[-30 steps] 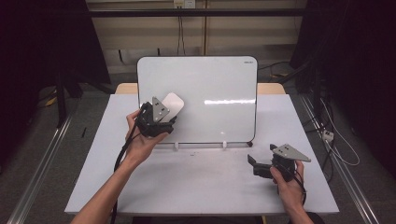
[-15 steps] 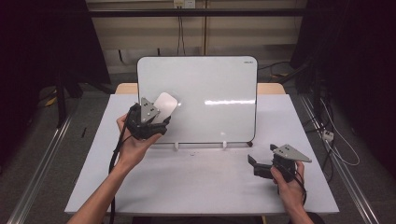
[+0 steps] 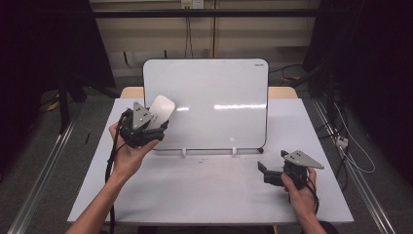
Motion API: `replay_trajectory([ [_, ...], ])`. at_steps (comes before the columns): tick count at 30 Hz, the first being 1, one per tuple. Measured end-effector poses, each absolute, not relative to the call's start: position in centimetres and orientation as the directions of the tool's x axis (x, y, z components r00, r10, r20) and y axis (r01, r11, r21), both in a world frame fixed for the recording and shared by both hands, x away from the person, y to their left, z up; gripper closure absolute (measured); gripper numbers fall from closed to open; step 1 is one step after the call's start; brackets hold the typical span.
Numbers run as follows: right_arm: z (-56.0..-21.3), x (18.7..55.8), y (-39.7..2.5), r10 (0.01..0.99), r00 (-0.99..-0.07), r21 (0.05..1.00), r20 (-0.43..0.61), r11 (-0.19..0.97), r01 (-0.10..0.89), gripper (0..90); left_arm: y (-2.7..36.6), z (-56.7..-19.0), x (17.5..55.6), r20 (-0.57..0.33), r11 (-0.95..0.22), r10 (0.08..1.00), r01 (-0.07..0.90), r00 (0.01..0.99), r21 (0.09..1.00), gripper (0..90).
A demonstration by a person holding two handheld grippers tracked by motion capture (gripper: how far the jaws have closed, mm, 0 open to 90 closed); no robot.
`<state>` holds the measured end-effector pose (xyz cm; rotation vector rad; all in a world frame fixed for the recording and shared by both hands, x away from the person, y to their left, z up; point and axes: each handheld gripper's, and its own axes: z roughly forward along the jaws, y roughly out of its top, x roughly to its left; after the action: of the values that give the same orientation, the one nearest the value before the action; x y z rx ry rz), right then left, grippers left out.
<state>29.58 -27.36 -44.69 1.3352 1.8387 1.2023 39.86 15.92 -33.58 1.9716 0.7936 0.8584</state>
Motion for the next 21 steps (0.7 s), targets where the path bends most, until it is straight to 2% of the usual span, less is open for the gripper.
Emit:
replay_trajectory([
  [10,-44.7,29.4,-27.4,0.936,-0.348,0.898,0.059,0.103,0.428,4.5,18.0,-34.8,39.4,0.278,-0.461,0.802,0.251,0.529,0.851,31.1],
  [21,-44.7,29.5,-27.5,0.933,-0.355,0.898,0.054,0.11,0.426,4.5,16.9,-36.6,39.6,0.32,-0.514,0.773,0.244,0.547,0.823,31.1],
])
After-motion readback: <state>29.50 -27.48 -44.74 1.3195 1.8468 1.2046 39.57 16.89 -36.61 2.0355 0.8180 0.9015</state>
